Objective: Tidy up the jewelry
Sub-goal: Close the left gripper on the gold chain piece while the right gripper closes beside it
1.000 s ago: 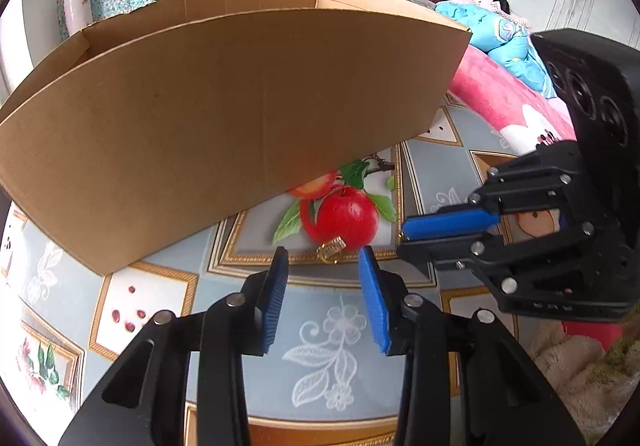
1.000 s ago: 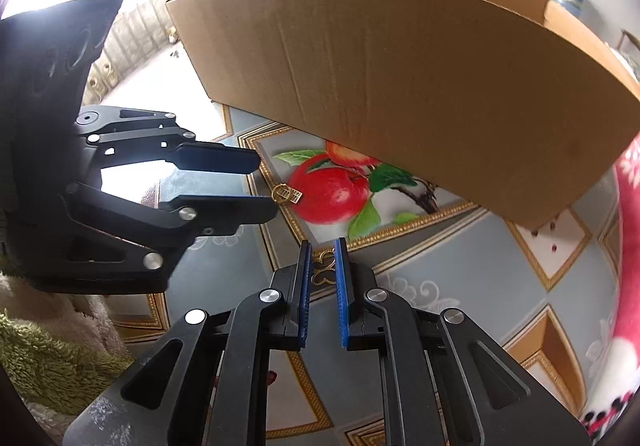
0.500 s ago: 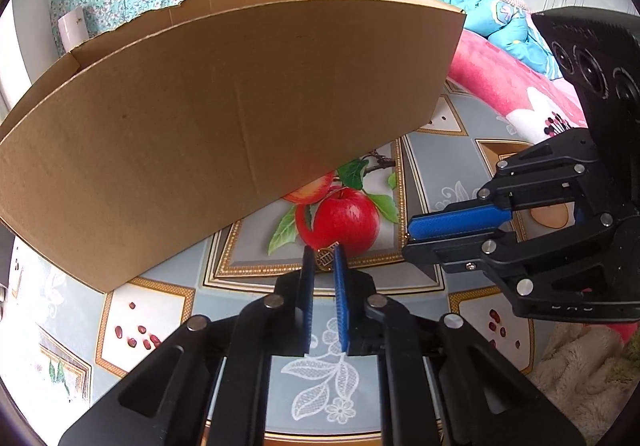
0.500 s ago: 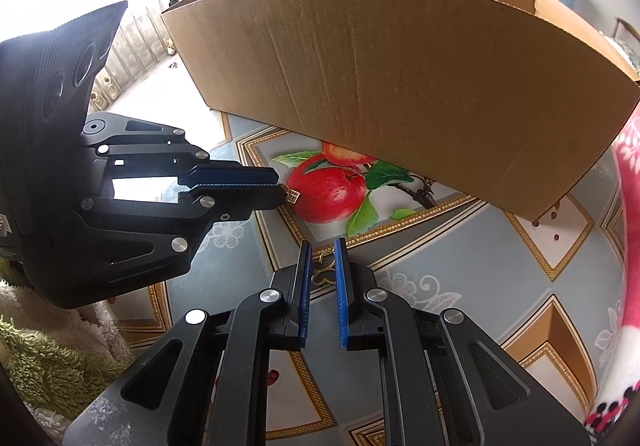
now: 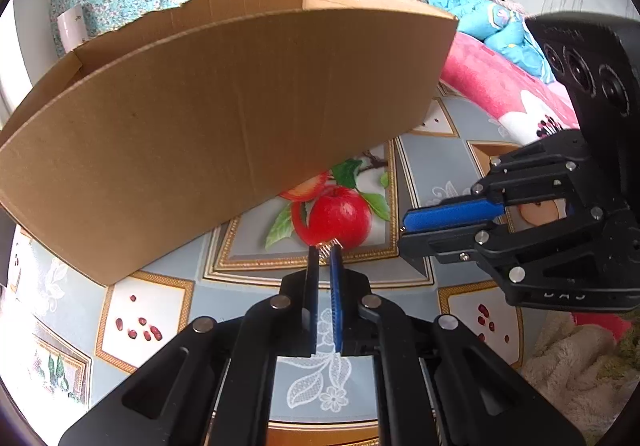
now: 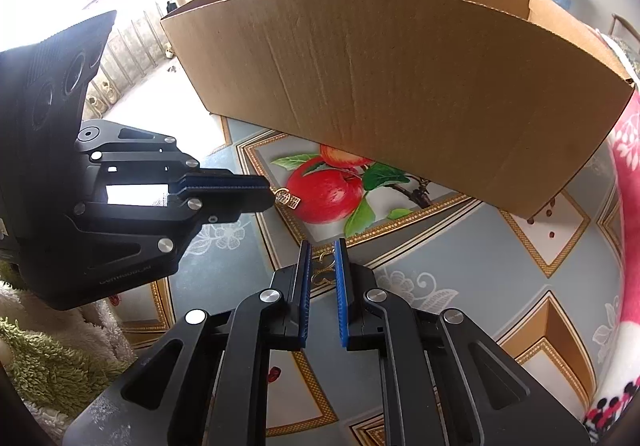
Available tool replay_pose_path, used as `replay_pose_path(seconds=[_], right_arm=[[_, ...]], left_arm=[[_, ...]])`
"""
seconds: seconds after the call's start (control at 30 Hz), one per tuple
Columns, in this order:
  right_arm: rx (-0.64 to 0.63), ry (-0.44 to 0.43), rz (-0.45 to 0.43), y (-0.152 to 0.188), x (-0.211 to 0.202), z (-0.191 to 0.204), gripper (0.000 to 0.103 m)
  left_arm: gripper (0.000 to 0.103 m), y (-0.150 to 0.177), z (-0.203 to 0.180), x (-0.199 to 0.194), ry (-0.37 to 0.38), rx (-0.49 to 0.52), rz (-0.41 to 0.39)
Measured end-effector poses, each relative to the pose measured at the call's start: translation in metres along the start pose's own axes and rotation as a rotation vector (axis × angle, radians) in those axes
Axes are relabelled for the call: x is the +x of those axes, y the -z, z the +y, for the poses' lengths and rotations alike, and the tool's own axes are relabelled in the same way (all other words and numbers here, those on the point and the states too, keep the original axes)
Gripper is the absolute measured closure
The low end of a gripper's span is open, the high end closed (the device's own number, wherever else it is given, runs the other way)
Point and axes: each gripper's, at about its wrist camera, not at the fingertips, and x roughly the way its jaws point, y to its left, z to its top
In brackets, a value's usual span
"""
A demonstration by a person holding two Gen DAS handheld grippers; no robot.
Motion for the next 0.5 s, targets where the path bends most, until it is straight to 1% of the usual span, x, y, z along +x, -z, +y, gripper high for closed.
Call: replay_pose_path(seconds=[0.07, 0.13, 0.17, 0.4, 0.5], right_arm=[[-0.001, 0.000, 0.000, 0.000, 0.000, 0.000, 0.094], [0.000, -0.002, 0.000, 0.000, -0.001, 0.000, 0.094], [0.000, -0.002, 0.001, 0.000, -0.001, 0.000, 0.094], [0.002, -0.003, 0.006, -0.002, 0.002, -0.001, 0.094], [0.001, -0.004, 0.005, -0.002, 0.004, 0.000, 0.094]], left_arm=[[0.095, -0.001, 0.001, 0.000, 0.018, -0.012, -0.002], [0.081, -0.003, 0.003, 0.002, 0.021, -0.018, 0.005], [0.080, -0.003, 0.002, 0.004, 0.017, -0.014, 0.008], [0.080, -0.004, -0.002, 0.009, -0.006, 0.024, 0.004], [0.088, -0.004, -0.006, 0.010, -0.036, 0.055, -0.002]])
